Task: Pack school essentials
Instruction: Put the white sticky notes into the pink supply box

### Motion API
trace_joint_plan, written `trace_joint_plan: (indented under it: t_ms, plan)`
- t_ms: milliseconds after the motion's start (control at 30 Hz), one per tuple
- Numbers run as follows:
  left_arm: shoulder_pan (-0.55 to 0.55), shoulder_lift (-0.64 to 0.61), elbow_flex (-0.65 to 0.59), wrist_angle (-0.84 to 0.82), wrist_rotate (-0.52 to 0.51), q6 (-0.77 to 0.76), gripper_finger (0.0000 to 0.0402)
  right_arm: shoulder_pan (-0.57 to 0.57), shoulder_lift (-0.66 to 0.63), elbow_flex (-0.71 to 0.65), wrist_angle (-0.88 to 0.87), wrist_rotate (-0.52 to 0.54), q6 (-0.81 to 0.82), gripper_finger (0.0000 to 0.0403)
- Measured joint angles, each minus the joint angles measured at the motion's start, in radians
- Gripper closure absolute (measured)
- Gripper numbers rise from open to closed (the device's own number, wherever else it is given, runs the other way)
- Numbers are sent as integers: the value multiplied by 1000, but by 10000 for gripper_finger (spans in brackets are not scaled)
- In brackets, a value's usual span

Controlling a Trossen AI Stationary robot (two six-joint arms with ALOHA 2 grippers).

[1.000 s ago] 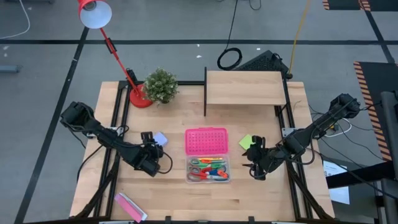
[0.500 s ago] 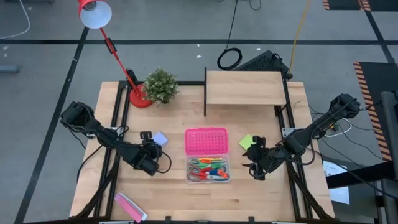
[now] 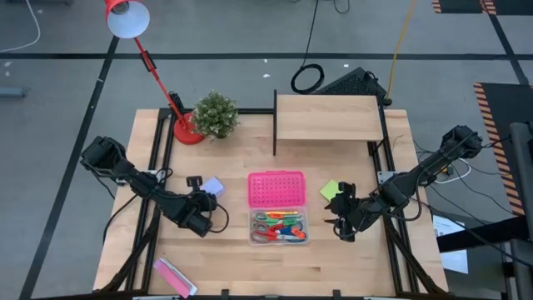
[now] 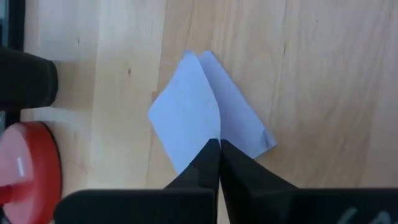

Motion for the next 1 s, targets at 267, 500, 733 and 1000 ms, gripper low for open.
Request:
trace_joint_plan:
  t_ms: [267, 500, 733, 1000]
  plan:
    - [1, 0, 157, -156, -54, 39, 397, 0, 0, 0, 0, 1, 11, 204]
    - [-33, 0, 340, -162, -78, 133, 399, 0, 0, 0, 0, 2, 12, 204]
    - [-83, 0, 514, -159, -148, 242, 400, 0, 0, 0, 0, 1, 19, 204]
    - [-92, -1, 610, 101, -199, 498, 400, 0, 0, 0, 0, 0, 19, 204]
